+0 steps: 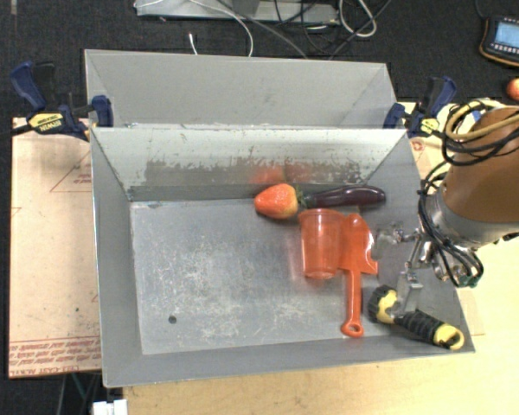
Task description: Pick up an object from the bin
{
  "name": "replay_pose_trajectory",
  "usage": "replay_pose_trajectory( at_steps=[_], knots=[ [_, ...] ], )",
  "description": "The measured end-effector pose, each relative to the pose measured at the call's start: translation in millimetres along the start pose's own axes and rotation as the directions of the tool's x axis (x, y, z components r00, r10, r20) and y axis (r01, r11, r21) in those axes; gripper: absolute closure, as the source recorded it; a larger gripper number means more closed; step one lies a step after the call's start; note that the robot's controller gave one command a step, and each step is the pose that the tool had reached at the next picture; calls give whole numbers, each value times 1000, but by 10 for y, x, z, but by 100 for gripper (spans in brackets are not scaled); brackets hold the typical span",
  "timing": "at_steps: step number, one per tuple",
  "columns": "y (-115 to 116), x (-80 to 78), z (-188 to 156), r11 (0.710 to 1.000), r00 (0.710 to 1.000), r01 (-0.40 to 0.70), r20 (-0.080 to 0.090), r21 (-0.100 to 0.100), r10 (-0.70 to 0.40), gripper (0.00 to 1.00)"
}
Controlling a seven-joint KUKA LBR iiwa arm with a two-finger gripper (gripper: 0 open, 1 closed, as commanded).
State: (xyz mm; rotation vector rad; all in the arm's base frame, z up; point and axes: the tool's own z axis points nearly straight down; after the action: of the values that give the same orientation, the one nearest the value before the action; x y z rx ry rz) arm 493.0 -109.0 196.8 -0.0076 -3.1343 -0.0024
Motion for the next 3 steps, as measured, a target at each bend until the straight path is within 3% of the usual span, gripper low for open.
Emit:
replay_pose_trajectory(
  at_steps=[1, 2, 3],
  knots=[
    [8, -18, -43, 1000, 1000, 6, 8, 1, -6, 0],
    [-335, 58, 1124, 950, 950, 313, 19, 3, -313, 0],
    [-121, -303, 522, 629, 628, 778, 12, 16, -778, 0]
  ],
)
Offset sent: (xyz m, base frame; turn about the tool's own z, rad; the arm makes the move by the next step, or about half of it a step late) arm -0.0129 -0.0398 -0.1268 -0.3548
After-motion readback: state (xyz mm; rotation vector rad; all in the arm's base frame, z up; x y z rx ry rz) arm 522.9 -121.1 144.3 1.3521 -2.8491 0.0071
